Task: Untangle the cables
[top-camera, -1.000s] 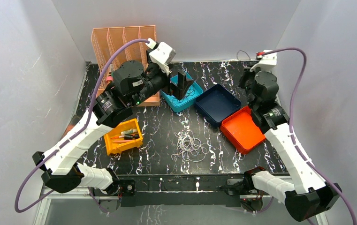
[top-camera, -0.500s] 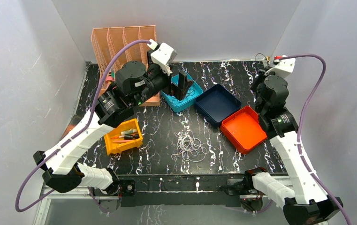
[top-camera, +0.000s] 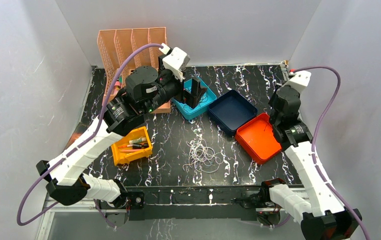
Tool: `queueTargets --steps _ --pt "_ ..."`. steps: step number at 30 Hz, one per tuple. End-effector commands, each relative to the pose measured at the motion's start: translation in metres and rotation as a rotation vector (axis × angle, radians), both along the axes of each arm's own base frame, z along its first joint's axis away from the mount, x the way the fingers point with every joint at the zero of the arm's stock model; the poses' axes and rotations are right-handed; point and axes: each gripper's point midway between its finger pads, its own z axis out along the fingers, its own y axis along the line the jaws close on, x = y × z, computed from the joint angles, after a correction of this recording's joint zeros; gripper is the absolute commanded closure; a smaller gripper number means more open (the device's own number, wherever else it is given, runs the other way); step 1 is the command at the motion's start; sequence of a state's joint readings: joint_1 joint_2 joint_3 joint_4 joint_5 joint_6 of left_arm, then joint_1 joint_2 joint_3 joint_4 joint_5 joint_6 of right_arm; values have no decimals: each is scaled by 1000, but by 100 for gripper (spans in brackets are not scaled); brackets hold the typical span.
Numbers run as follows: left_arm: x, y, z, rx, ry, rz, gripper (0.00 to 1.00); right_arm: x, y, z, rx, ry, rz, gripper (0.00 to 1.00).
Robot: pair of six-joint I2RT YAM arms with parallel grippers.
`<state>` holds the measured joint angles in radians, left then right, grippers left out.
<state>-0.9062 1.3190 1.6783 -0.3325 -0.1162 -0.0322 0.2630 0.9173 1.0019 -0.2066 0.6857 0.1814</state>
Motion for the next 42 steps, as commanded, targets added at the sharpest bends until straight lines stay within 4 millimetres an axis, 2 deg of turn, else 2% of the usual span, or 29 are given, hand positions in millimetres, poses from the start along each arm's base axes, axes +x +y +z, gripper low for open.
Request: queueTargets --steps 1,9,18,27,33,42 --pt "-2 1 6 -23 -2 -3 2 0 -7 -12 27 -20 -39 100" --pt "-2 -1 2 -20 9 -9 2 6 -1 -57 73 56 -11 100" --pt "-3 2 0 -21 14 -2 2 7 0 -86 88 115 -10 100" --pt "-3 -2 -3 -19 21 -13 2 -2 -19 -128 113 161 -133 98" --pt "-3 -1 -6 -16 26 -8 2 -9 -19 -161 199 203 -180 93" --pt "-2 -6 -11 -13 36 -20 2 -25 -18 -218 380 281 -320 93"
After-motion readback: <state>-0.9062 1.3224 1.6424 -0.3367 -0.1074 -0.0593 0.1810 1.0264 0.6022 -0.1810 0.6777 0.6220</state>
